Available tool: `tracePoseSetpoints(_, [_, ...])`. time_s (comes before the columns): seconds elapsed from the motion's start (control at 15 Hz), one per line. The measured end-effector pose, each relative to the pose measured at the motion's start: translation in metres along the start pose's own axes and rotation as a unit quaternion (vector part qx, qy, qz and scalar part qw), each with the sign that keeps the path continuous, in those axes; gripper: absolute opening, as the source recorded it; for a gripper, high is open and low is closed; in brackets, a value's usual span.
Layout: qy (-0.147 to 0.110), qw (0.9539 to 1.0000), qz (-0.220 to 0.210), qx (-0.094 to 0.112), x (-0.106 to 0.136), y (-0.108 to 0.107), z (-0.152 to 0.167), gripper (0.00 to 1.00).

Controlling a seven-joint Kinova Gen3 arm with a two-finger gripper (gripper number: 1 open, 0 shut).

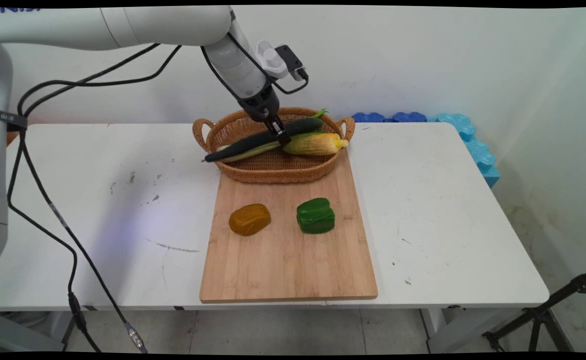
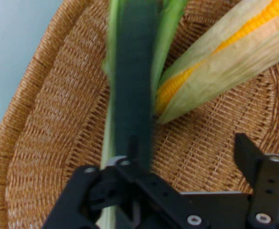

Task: Place the picked object in the vegetable basket

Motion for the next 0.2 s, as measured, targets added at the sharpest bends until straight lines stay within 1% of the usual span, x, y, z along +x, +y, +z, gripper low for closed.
tracePoseSetpoints(0.2, [0.013, 0.9999, 0.000, -0.005, 0.0035, 0.0001, 0.0006, 1.00])
